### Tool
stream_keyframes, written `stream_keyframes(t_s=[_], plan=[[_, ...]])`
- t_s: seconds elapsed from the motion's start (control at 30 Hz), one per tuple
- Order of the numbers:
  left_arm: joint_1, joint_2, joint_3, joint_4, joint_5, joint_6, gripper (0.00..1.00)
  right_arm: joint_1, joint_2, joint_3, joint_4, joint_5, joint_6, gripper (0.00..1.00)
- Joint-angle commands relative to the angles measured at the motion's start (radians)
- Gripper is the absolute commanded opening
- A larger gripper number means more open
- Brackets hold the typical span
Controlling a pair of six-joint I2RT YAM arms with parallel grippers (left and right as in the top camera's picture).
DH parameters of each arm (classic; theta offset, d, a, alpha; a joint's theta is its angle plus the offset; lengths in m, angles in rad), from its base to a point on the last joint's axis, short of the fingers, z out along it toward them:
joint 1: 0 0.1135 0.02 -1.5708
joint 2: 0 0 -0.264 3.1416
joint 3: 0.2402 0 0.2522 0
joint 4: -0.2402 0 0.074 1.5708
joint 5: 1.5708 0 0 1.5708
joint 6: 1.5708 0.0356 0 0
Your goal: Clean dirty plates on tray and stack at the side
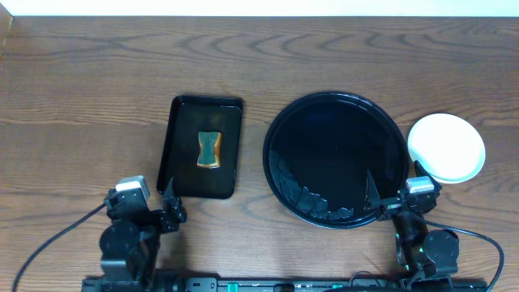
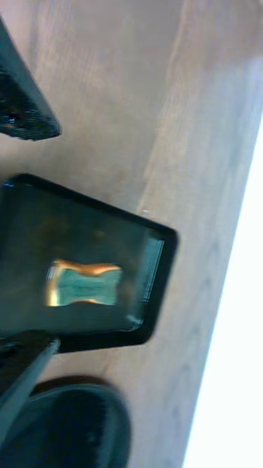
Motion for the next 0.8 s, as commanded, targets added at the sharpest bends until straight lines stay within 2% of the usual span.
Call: stream_keyframes(t_s=[0.0,0.13,0.37,0.43,0.6,0.77], plan=[[0.013,-0.069,-0.099,0.091,0.018,0.012,0.84,-0.006,-0.005,-0.001,-0.003,-0.006,-0.012,0.99],[0.017,-0.124,-0.205,0.227,0.017,0.013,0.84,-0.006,-0.005,-0.001,-0.003,-0.006,-0.012,0.99],[0.042,-0.123,-0.37,0.6,0.014,0.014,0.84,-0.006,-0.005,-0.001,-0.003,-0.006,-0.012,0.99],[0.046,-0.123,-0.382,0.603,0.014,0.014,0.84,-0.006,-0.005,-0.001,-0.003,-0.006,-0.012,0.99],[0.046,-0.123,-0.382,0.492,0.013,0.014,0.84,-0.006,-0.005,-0.001,-0.003,-0.006,-0.012,0.99],[0.046,-0.123,-0.382,0.492,0.014,0.014,0.84,-0.006,-0.005,-0.001,-0.003,-0.006,-0.012,0.99]])
